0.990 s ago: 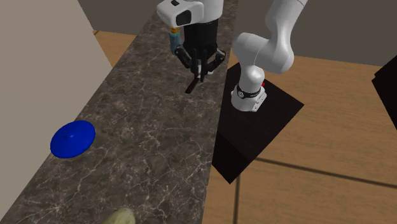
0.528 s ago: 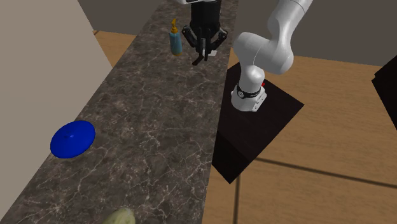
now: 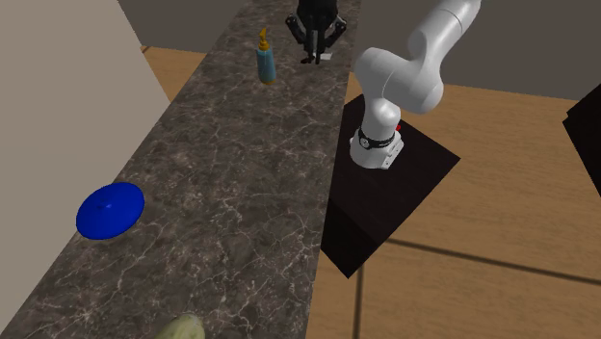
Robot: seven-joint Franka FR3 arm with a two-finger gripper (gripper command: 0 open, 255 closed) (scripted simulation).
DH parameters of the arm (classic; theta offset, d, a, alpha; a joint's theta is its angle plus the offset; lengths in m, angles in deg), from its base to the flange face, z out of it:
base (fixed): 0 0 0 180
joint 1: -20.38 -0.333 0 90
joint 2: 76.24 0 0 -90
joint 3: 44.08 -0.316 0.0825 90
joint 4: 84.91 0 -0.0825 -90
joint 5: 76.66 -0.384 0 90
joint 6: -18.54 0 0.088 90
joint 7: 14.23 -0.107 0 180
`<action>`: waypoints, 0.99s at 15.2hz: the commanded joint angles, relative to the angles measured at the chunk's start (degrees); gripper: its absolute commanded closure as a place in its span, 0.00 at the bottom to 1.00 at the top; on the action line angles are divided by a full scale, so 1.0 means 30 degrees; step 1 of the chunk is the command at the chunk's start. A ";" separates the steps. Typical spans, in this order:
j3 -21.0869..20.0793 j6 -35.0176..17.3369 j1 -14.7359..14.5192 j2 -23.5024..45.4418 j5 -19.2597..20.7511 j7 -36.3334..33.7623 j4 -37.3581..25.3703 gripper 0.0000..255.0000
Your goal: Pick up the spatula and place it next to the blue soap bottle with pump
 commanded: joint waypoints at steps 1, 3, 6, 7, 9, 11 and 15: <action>0.0626 0.0828 0.0449 -0.0918 0.0723 0.0826 0.0022 1.00; 0.1244 0.1540 0.0851 -0.1646 0.1439 0.1633 -0.0078 1.00; 0.2203 0.2563 0.1397 -0.2577 0.2579 0.2892 -0.0396 1.00; 0.2529 0.2891 0.1557 -0.2846 0.2976 0.3321 -0.0545 1.00; 0.3185 0.3523 0.1838 -0.3326 0.3789 0.4188 -0.0908 1.00; 0.3838 0.4116 0.2079 -0.3723 0.4621 0.5079 -0.1352 1.00; 0.5121 0.5185 0.2406 -0.4300 0.6326 0.6910 -0.2471 1.00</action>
